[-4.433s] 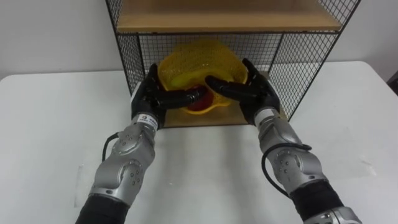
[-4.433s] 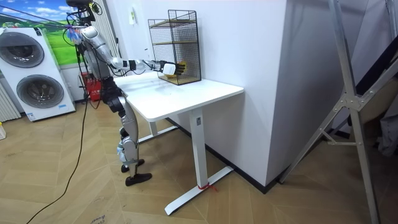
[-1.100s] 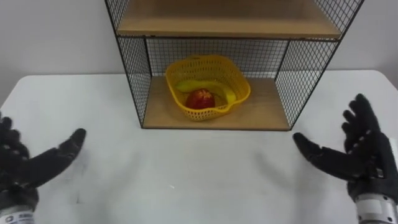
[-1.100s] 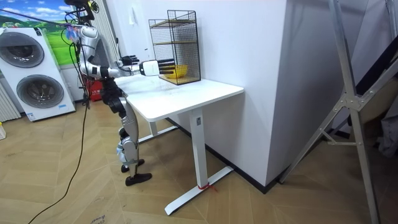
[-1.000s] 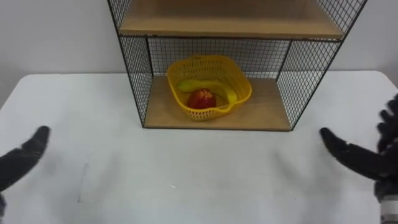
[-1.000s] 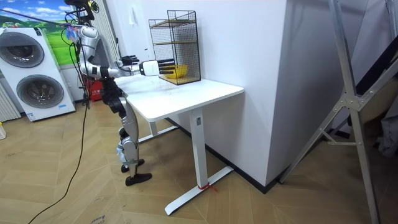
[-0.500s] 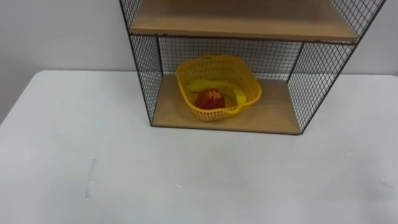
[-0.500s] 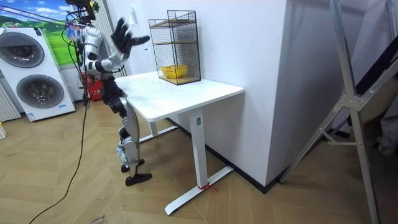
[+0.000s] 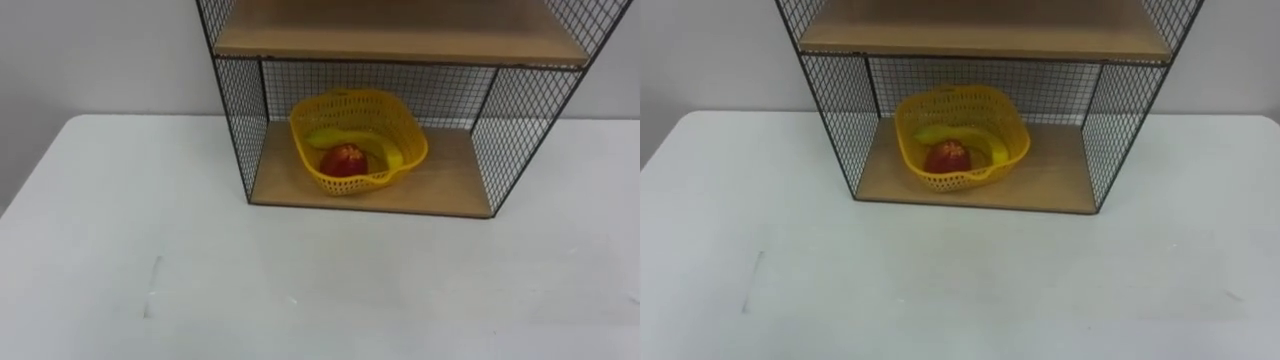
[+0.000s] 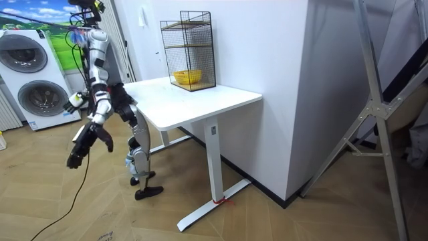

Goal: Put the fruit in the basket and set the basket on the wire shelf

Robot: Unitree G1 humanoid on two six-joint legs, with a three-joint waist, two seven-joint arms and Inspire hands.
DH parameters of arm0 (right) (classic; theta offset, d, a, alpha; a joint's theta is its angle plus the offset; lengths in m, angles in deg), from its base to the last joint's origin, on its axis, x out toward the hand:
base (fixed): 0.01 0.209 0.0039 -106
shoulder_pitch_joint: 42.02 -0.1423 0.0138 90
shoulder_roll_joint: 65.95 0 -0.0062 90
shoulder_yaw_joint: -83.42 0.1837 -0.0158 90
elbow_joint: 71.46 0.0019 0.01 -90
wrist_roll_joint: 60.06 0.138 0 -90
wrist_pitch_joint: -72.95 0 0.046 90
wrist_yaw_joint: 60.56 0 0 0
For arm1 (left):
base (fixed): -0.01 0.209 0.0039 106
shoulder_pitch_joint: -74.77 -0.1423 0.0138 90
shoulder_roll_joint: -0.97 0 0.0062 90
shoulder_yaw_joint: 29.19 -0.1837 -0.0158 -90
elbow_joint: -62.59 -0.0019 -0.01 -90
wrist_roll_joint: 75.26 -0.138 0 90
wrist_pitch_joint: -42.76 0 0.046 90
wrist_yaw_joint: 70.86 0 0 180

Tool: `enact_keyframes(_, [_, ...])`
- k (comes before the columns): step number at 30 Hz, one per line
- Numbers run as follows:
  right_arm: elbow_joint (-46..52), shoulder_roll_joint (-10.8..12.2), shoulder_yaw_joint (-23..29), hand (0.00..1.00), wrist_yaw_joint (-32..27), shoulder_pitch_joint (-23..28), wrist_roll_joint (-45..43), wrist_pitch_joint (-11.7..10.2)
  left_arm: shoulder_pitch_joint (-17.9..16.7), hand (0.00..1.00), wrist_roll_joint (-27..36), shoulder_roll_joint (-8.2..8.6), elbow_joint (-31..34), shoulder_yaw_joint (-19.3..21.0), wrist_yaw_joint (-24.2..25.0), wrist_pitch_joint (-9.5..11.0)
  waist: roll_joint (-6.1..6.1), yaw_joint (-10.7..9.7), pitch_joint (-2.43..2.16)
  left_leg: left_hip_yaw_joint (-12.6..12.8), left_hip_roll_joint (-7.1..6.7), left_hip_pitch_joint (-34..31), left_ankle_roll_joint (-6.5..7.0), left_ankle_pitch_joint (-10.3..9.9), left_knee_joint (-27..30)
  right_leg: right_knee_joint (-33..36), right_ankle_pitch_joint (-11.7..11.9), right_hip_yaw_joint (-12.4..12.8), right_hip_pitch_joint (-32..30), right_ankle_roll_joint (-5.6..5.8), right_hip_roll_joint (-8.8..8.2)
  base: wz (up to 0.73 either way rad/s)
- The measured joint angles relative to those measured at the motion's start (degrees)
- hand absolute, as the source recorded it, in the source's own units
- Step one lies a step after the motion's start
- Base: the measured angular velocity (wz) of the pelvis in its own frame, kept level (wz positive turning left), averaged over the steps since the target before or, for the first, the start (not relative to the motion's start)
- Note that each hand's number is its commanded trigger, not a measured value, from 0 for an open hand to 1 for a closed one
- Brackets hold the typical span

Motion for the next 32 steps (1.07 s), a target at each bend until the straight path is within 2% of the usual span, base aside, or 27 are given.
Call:
enact_keyframes(1, [-3.4, 0.9, -3.0, 0.0, 1.7, -0.9, -3.5, 1.3, 0.5, 0.0, -2.9, 1.4, -2.9, -2.0, 2.5, -1.8, 0.02, -0.1, 0.0, 0.0, 0.08, 0.5, -0.11, -0.1, 0.0, -0.3, 0.0, 0.1, 0.4, 0.1, 0.13, 0.0])
enact_keyframes(2, [-5.4, 1.2, -5.1, 0.0, 2.6, -1.6, -5.6, 1.9, 1.0, 0.0, -5.4, 1.87, -4.4, -3.1, 3.9, -2.7, 0.02, -0.1, 0.01, 0.0, 0.1, 0.7, -0.12, -0.1, 0.0, -0.4, 0.0, 0.1, 0.8, 0.08, 0.19, -0.07])
enact_keyframes(3, [-8.5, 1.3, -8.9, 0.0, 4.8, -3.1, -9.9, 4.0, 2.1, 0.0, -10.4, 2.49, -6.6, -5.3, 7.1, -4.5, -0.1, 0.0, 0.0, 0.0, 0.08, 1.1, -0.22, 0.0, -0.1, -0.3, 0.1, 0.3, 0.9, 0.03, 0.21, -0.09])
enact_keyframes(4, [-9.3, 1.4, -12.8, 0.0, 6.5, -4.3, -14.6, 6.0, 2.8, 0.0, -15.6, 2.7, -8.6, -8.9, 10.4, -6.0, -0.08, 0.0, 0.01, 0.2, 0.1, 1.7, -0.23, 0.0, -0.2, -0.3, 0.3, 0.6, 1.3, -0.02, 0.26, -0.09])
enact_keyframes(5, [-10.2, 1.2, -14.8, 0.0, 7.6, -5.2, -17.6, 6.6, 3.1, 0.0, -18.4, 2.71, -9.5, -10.6, 12.0, -6.7, -0.08, 0.0, 0.02, 0.2, 0.14, 1.9, -0.23, 0.0, -0.2, -0.3, 0.3, 0.7, 1.5, -0.03, 0.31, -0.06])
enact_keyframes(7, [-12.3, 0.6, -21.0, 0.0, 12.3, -8.4, -26.7, 9.0, 4.5, 0.0, -28.1, 2.79, -10.5, -15.8, 17.8, -9.3, -0.13, 0.1, 0.08, 0.2, 0.13, 2.8, -0.21, 0.0, -0.2, -0.5, 0.5, 0.7, 2.4, -0.09, 0.35, 0.0])
enact_keyframes(10, [-12.8, 0.4, -27.1, 0.0, 17.4, -11.5, -36.2, 11.6, 6.9, 0.0, -37.9, 2.79, -10.3, -21.9, 23.1, -12.1, -0.17, 0.2, 0.12, -0.2, 0.11, 3.8, -0.19, 0.1, -0.5, -1.4, 0.7, 0.0, 3.9, -0.04, 0.39, 0.09])
enact_keyframes(11, [-12.7, 0.4, -27.8, 0.0, 18.4, -12.0, -37.7, 12.0, 7.4, 0.0, -39.3, 2.79, -10.2, -22.8, 23.9, -12.8, -0.21, 0.2, 0.12, -0.2, 0.12, 4.0, -0.18, 0.1, -0.6, -1.4, 0.7, 0.0, 4.1, -0.05, 0.4, 0.1])
enact_keyframes(13, [-12.6, 0.4, -30.3, 0.0, 21.0, -14.2, -42.7, 14.3, 9.5, 0.0, -44.3, 2.79, -9.5, -27.7, 26.3, -15.5, -0.34, -0.3, 0.42, -0.3, 0.16, 4.0, -0.12, 0.1, -0.6, -1.6, 0.8, -0.1, 4.2, -0.2, 0.57, 0.0])
enact_keyframes(15, [-12.6, 0.4, -32.1, 0.0, 22.5, -15.3, -45.9, 15.9, 11.4, 0.0, -48.3, 2.8, -9.1, -29.8, 27.7, -16.7, -0.4, -0.3, 0.59, -0.3, 0.19, 4.0, -0.1, 0.1, -0.6, -1.7, 0.8, 0.0, 4.2, -0.24, 0.97, 0.0])
enact_keyframes(19, [-12.3, 0.5, -36.5, 0.0, 25.4, -16.2, -52.3, 18.3, 13.9, 0.0, -51.8, 2.87, -6.3, -32.6, 28.9, -18.4, -0.66, -0.1, 1.02, -0.3, 0.27, 3.8, -0.09, 0.1, -0.6, -2.2, 1.0, -0.1, 4.2, -0.27, 1.15, 0.0])
enact_keyframes(22, [-11.5, 0.5, -38.2, 0.0, 26.8, -16.6, -54.0, 20.4, 14.3, 0.0, -53.0, 2.86, -4.9, -34.0, 30.0, -19.1, -0.73, -0.1, 1.13, 0.0, 0.33, 3.5, -0.08, 0.1, -0.7, -2.2, 1.1, 0.1, 3.7, -0.28, 1.21, -0.04])
enact_keyframes(27, [-9.9, 0.9, -40.3, 0.0, 28.5, -17.7, -59.6, 20.9, 14.1, 0.0, -53.5, 2.88, -4.9, -34.9, 31.8, -20.4, -0.73, 0.0, 1.26, 0.2, 0.36, 3.6, -0.06, 0.1, -0.7, -2.2, 1.2, 0.2, 3.7, -0.29, 1.26, -0.01])
enact_keyframes(32, [-8.7, 1.6, -42.6, 0.0, 28.8, -17.7, -63.2, 20.9, 14.0, 0.0, -53.5, 2.9, -5.3, -36.1, 33.1, -20.6, -0.74, 0.3, 1.26, 0.1, 0.35, 3.7, -0.04, 0.2, -0.6, -2.3, 1.2, 0.1, 3.8, -0.3, 1.24, 0.0])
